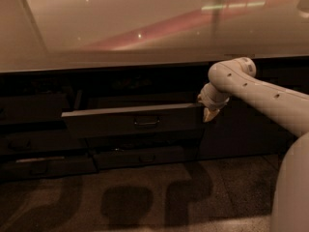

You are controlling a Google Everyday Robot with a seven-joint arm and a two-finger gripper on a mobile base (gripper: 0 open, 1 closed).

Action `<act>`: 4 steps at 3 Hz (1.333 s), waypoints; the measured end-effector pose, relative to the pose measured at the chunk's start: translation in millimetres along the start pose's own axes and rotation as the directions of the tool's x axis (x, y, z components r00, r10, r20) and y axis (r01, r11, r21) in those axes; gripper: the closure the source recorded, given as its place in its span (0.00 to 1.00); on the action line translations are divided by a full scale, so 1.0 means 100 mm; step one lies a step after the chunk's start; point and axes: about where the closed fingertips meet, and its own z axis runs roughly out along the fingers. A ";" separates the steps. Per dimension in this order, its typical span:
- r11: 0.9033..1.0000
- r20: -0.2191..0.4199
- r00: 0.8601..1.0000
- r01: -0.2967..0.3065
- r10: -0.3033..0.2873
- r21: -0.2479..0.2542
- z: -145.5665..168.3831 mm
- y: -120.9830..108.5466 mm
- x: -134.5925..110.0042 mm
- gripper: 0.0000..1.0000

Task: Open top drawer

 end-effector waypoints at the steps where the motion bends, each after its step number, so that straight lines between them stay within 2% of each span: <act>1: 1.000 0.000 1.000 0.000 0.000 0.000 0.00 0.00 0.00 1.00; 4: 1.000 0.002 1.000 0.008 -0.008 -0.009 -0.04 0.13 -0.03 1.00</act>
Offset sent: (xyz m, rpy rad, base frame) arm -0.2238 -0.0644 -0.1669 -0.0736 0.1308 0.1268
